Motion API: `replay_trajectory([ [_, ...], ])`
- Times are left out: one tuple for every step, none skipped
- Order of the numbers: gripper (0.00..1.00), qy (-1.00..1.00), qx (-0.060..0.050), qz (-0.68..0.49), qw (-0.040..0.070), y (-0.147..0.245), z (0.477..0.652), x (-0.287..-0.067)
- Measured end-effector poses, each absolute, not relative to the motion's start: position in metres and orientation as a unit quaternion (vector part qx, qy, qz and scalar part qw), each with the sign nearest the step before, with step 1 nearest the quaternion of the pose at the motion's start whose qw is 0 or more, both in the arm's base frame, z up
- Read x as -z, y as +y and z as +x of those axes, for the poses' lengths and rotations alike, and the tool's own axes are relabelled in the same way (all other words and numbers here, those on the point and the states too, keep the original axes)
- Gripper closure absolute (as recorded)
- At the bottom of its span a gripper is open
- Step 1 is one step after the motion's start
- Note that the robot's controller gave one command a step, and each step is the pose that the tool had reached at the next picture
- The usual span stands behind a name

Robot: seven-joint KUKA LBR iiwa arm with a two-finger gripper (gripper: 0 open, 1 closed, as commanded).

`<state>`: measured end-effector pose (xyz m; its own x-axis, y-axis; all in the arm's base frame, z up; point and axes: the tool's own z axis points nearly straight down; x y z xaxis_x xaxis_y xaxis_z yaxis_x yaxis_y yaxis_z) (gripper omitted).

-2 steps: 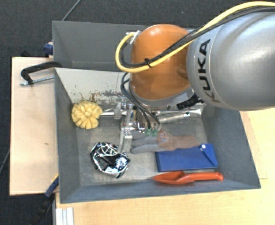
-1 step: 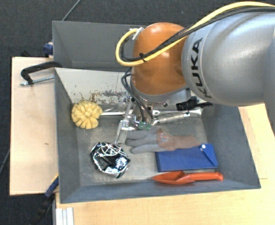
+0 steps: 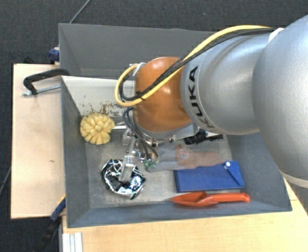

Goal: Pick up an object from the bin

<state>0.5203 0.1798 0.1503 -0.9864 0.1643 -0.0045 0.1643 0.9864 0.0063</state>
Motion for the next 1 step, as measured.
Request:
replay_trajectory([
  [1.0,0.993,-0.006,0.119,0.008,0.145,0.4954,-0.1601],
])
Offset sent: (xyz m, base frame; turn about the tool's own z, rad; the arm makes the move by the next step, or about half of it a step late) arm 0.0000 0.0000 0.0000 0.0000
